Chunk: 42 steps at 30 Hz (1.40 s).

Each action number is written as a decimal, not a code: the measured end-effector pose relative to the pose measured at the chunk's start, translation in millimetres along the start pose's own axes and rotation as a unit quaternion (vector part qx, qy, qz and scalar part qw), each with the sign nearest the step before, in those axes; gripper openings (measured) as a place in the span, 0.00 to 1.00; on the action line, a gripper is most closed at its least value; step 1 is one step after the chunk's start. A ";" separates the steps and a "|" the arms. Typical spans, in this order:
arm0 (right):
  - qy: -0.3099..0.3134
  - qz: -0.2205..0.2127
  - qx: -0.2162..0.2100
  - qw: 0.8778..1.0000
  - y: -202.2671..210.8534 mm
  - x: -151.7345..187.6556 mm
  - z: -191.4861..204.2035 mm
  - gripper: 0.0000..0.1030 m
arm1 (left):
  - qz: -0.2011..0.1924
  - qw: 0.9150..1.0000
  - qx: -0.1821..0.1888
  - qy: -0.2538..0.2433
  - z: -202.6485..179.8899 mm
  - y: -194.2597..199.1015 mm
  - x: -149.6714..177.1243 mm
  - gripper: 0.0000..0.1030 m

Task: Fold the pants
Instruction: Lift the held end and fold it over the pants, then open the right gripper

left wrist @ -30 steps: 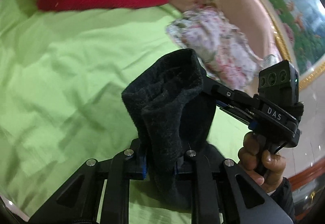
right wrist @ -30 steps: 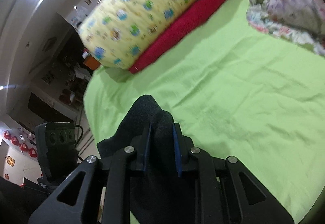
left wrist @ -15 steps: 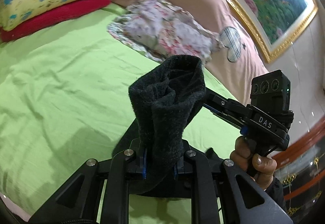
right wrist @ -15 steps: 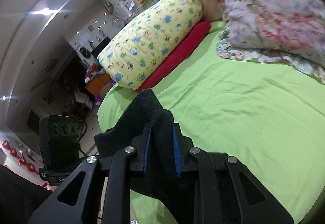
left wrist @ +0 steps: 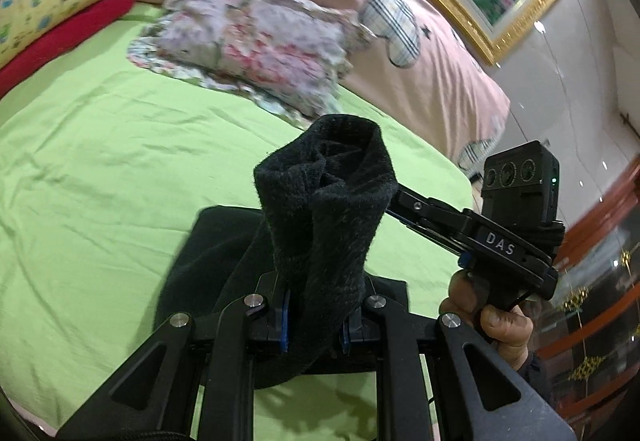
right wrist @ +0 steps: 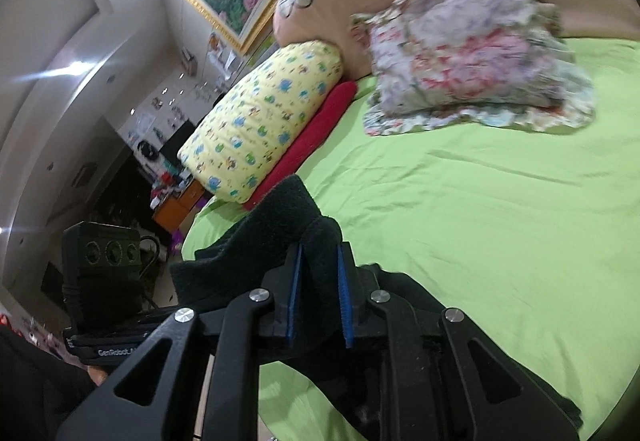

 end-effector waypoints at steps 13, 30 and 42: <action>-0.052 -0.043 0.039 0.997 66.3 46.4 -55.3 0.15 | 0.064 0.996 -0.008 -0.068 -62.9 -64.5 40.4 0.16; -0.130 -0.070 0.105 0.983 112.1 107.2 -102.4 0.18 | 0.100 0.986 -0.006 -0.133 -92.9 -118.8 84.5 0.46; -0.165 -0.108 0.160 0.967 152.1 131.8 -81.7 0.29 | 0.118 0.978 0.015 -0.172 -109.8 -113.0 105.0 0.66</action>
Point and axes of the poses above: each gripper's, at about its wrist camera, not at the fingertips, and y roughly against the way its jaws point, z to its left, x to its underside, the point moved 3 cm from there along -y, roughly the way its jaws point, and after that the axes turned 7 degrees about y, right-handed, at the moved point
